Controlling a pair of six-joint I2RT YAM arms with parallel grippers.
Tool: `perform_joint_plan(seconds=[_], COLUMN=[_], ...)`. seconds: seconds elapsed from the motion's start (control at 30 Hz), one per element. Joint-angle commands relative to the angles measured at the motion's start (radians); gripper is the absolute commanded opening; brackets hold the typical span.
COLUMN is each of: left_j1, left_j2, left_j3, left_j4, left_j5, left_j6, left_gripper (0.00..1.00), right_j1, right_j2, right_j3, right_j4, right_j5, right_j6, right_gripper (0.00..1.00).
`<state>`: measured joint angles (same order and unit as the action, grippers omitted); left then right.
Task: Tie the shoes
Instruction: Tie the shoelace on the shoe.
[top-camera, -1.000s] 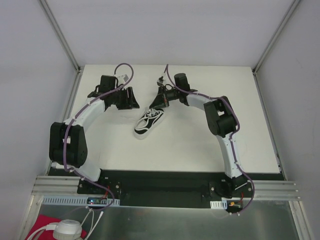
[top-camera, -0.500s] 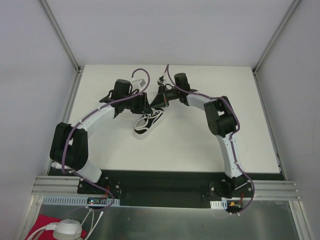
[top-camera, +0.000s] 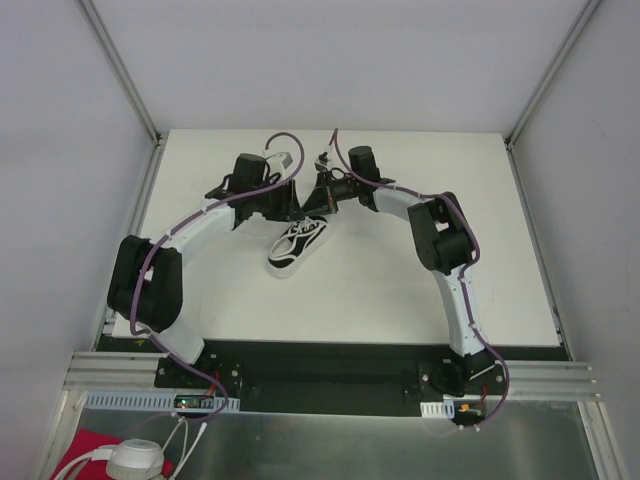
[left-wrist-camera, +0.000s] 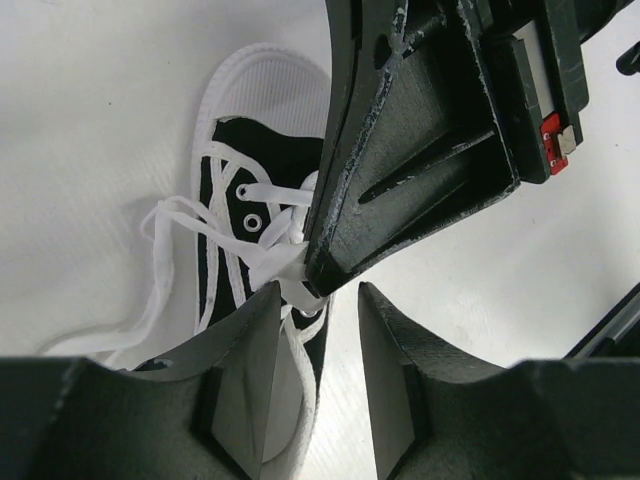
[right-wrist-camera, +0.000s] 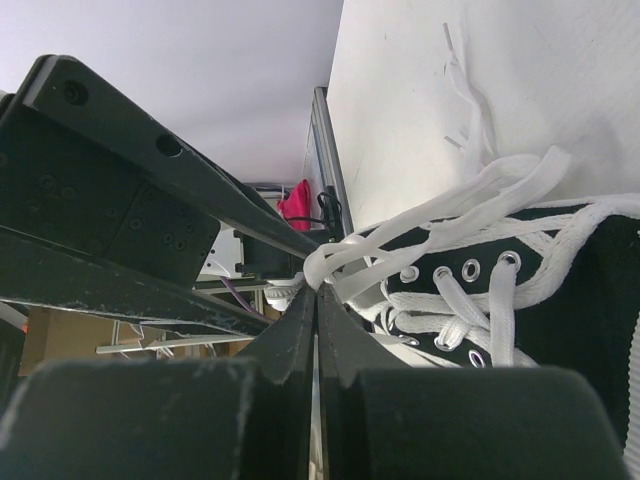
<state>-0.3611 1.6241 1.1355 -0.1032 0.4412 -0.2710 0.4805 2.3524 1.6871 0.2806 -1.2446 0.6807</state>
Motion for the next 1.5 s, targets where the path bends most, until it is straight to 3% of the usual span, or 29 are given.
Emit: perform_joint_plan(seconds=[0.0,0.43,0.7,1.03,1.13,1.2,1.37,1.47], left_j1=[-0.012,-0.013,0.011,0.074,0.074,0.074,0.06,0.053], left_j2=[0.013,0.033,0.055,0.207,0.197,0.121,-0.049,-0.073], left_j3=[0.044,0.055,0.226,0.336,0.326,0.279,0.144,0.092], left_j4=[0.005,-0.009,-0.137,-0.141,-0.128,-0.128,-0.147,-0.168], left_j5=[-0.013,-0.001,0.215,0.589,0.585,0.468,0.205,0.114], left_j6=[0.032,0.033,-0.068,-0.307,-0.298,-0.255,-0.062,0.022], left_gripper=[0.35,0.0,0.0,0.0,0.0,0.0,0.41,0.49], right_j1=[-0.006,-0.008,-0.008,-0.006,-0.006,-0.006,-0.005,-0.006], right_j2=[-0.004,-0.002,0.007,0.008,0.01,0.01,0.002,0.002], right_j3=[0.037,0.037,0.034,0.014,0.01,0.008,0.0,0.003], right_j4=[0.037,0.039,0.038,0.038,0.038,0.038,0.038,0.038], right_j5=[-0.013,-0.007,0.007,0.016,0.017,0.017,0.016,0.016], right_j6=[0.02,0.025,0.019,0.006,0.005,0.003,0.002,0.0], right_gripper=[0.01,0.01,0.01,0.01,0.01,0.01,0.01,0.01])
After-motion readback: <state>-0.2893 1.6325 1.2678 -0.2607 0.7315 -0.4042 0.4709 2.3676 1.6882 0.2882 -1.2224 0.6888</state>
